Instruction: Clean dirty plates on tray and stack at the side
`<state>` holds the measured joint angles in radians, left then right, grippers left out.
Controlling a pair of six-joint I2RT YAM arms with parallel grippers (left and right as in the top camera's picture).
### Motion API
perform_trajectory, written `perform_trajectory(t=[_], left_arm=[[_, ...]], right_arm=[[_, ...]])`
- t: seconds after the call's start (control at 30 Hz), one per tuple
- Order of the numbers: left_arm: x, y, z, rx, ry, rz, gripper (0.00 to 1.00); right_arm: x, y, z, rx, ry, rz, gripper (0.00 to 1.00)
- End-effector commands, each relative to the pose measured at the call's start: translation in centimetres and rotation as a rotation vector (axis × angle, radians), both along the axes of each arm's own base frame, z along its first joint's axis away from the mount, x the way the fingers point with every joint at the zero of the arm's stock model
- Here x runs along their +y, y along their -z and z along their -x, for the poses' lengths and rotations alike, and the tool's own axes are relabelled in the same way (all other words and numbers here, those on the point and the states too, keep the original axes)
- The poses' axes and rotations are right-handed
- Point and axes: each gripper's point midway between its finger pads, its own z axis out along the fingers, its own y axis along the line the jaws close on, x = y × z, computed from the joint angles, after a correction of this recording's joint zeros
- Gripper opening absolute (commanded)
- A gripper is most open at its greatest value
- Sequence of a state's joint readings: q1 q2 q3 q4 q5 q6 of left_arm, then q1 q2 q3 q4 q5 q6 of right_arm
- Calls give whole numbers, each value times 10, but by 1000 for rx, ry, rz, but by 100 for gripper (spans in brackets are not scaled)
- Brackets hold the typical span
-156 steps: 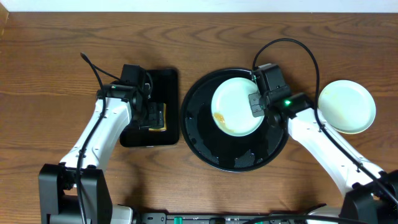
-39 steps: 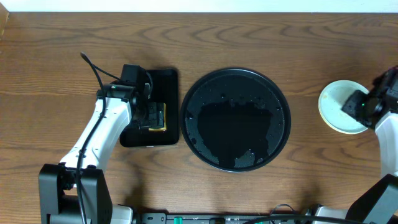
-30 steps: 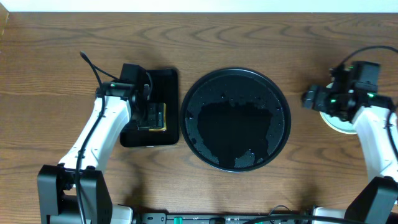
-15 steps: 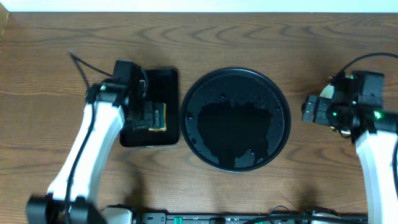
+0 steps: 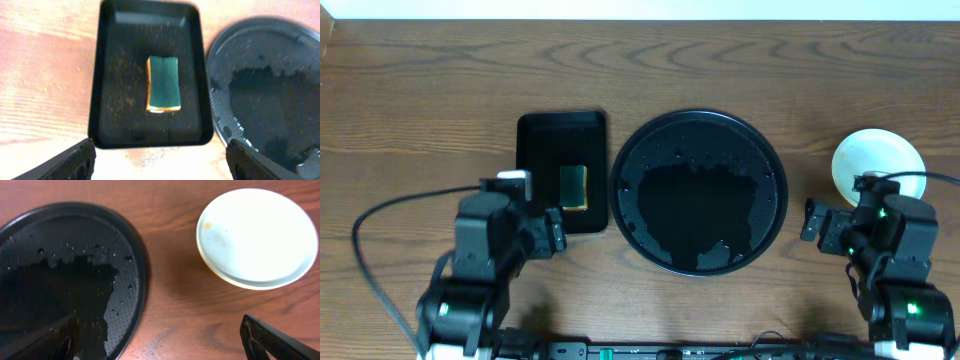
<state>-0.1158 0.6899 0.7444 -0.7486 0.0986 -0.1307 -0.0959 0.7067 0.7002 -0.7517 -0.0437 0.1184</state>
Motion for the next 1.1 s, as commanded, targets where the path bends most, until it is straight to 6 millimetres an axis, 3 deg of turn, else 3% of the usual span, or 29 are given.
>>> perform_trajectory(t=[0.0, 0.83, 1.07], left_arm=[[1, -10, 4, -51, -1, 8, 84], [1, -9, 4, -46, -1, 7, 84], [1, -9, 4, -46, -1, 7, 84]], right_arm=[[-1, 1, 3, -4, 17, 1, 99], [-5, 1, 4, -1, 24, 22, 99], [-4, -9, 9, -147, 7, 60, 99]])
